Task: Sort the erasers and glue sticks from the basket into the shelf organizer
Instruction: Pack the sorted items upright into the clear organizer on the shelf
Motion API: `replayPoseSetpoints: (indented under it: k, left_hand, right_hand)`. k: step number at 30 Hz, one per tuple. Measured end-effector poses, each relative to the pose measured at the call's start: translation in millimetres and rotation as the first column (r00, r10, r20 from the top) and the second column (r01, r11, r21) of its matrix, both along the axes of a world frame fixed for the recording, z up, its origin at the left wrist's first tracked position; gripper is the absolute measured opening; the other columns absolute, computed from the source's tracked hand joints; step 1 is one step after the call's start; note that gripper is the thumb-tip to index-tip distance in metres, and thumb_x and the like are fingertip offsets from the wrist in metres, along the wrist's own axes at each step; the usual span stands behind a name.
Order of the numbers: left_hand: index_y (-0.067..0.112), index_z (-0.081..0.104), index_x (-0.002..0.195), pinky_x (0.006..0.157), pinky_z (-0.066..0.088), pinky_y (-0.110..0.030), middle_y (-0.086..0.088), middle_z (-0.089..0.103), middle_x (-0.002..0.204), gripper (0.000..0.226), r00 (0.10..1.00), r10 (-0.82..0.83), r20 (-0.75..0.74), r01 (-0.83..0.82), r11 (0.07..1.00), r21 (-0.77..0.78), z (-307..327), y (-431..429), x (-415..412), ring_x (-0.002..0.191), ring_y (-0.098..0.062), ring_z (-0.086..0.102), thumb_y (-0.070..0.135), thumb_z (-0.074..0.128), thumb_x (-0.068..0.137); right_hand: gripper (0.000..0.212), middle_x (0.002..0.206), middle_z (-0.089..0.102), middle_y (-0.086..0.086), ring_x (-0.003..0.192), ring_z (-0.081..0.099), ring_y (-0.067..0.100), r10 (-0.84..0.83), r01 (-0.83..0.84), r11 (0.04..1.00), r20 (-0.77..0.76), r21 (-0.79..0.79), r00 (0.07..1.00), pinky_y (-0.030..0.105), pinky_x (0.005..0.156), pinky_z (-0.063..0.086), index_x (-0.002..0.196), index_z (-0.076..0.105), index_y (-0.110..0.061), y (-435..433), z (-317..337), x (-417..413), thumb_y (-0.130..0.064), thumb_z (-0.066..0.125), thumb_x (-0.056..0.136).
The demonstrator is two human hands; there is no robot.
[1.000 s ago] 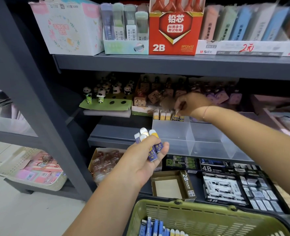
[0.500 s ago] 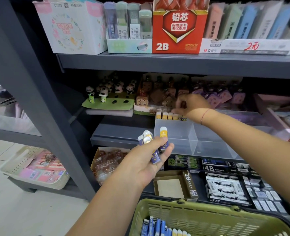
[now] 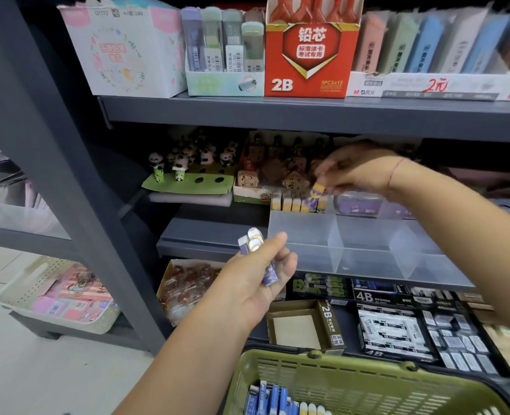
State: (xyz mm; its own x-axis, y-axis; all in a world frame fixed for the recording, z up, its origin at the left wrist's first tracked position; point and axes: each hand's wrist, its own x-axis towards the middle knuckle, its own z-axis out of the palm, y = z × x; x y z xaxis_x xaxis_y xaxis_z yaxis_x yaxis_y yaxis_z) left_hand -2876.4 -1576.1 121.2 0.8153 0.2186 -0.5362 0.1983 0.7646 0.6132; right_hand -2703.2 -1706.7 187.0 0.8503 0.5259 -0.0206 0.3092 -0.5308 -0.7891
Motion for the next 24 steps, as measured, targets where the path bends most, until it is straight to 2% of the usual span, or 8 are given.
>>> replayPoseSetpoints:
  k: [1,4,6,9,14,20,22,24]
  left_hand:
    - [0.003,0.061,0.084,0.048,0.054,-0.019,-0.01,0.061,0.07,0.013,1.0,-0.007,-0.01,0.007,1.0,0.005,-0.2,0.9,-0.2,0.066,-0.018,0.062,0.007,0.074,0.081]
    - [0.008,0.06,0.083,0.042,0.047,-0.016,-0.007,0.058,0.069,0.017,0.999,-0.042,-0.031,0.042,0.999,0.02,-0.9,1.7,-0.3,0.058,-0.013,0.054,0.013,0.076,0.08]
    - [0.009,0.058,0.083,0.039,0.041,-0.015,-0.006,0.055,0.068,0.019,0.998,-0.048,-0.031,0.048,0.999,0.007,-1.8,1.4,1.2,0.057,-0.012,0.048,0.015,0.076,0.079]
    - [0.008,0.057,0.091,0.038,0.039,-0.014,-0.005,0.052,0.067,0.024,0.998,-0.054,-0.025,0.053,0.999,-0.011,-3.2,0.6,3.8,0.056,-0.01,0.044,0.02,0.075,0.079]
    - [0.008,0.055,0.1,0.037,0.038,-0.015,-0.004,0.048,0.069,0.035,0.999,-0.031,-0.022,0.03,0.997,-0.066,-6.7,1.8,5.2,0.057,-0.011,0.042,0.023,0.076,0.077]
    - [0.003,0.055,0.095,0.043,0.047,-0.017,-0.009,0.047,0.079,0.031,0.999,-0.042,-0.02,0.038,0.983,-0.18,-2.5,-0.1,2.7,0.062,-0.014,0.044,0.026,0.071,0.082]
    - [0.002,0.054,0.096,0.048,0.05,-0.021,-0.012,0.05,0.084,0.028,1.0,-0.018,-0.018,0.014,0.977,-0.211,-0.1,-0.5,2.6,0.063,-0.018,0.046,0.025,0.067,0.087]
    - [0.002,0.053,0.096,0.055,0.05,-0.026,-0.013,0.05,0.085,0.024,1.0,0.004,-0.007,-0.005,0.968,-0.251,2.9,-0.2,2.6,0.067,-0.02,0.047,0.023,0.063,0.091]
  right_hand:
    - [0.016,0.075,0.066,0.012,0.054,0.06,0.009,-0.046,0.052,0.997,0.097,-0.062,0.994,0.015,0.054,0.051,0.101,0.068,-0.003,-4.3,-0.5,11.2,-0.006,0.068,0.085]
    - [0.014,0.091,0.068,0.002,0.08,0.06,0.013,-0.02,0.106,0.958,0.308,-0.268,0.951,0.024,0.078,0.05,0.097,0.071,-0.017,-9.0,-11.5,29.5,-0.015,0.071,0.083]
    - [0.018,0.096,0.065,-0.004,0.087,0.056,0.008,0.041,0.097,0.929,0.36,-0.357,0.932,0.017,0.078,0.04,0.1,0.071,-0.022,-3.8,-22.7,29.4,-0.018,0.071,0.083]
    - [0.02,0.094,0.064,-0.004,0.085,0.055,0.009,0.096,0.095,0.897,0.4,-0.432,0.912,0.018,0.072,0.038,0.103,0.07,-0.02,6.5,-38.4,27.8,-0.017,0.069,0.084]
    - [0.014,0.094,0.067,-0.001,0.085,0.056,0.013,0.141,0.131,0.873,0.499,-0.47,0.855,0.019,0.07,0.035,0.097,0.069,-0.019,14.1,-53.6,31.4,-0.017,0.069,0.083]
    - [0.009,0.094,0.065,-0.002,0.086,0.058,0.018,0.12,0.184,0.849,0.52,-0.496,0.845,0.023,0.068,0.039,0.081,0.06,-0.026,18.5,-58.3,29.1,-0.023,0.068,0.081]
    - [0.008,0.089,0.063,-0.002,0.089,0.06,0.02,0.086,0.19,0.873,0.525,-0.45,0.847,0.025,0.069,0.042,0.081,0.062,-0.025,19.2,-52.1,20.6,-0.028,0.069,0.082]
    - [0.016,0.087,0.063,-0.001,0.085,0.058,0.018,0.033,0.129,0.945,0.48,-0.301,0.877,0.027,0.07,0.042,0.082,0.065,-0.02,20.5,-44.6,2.9,-0.035,0.07,0.082]
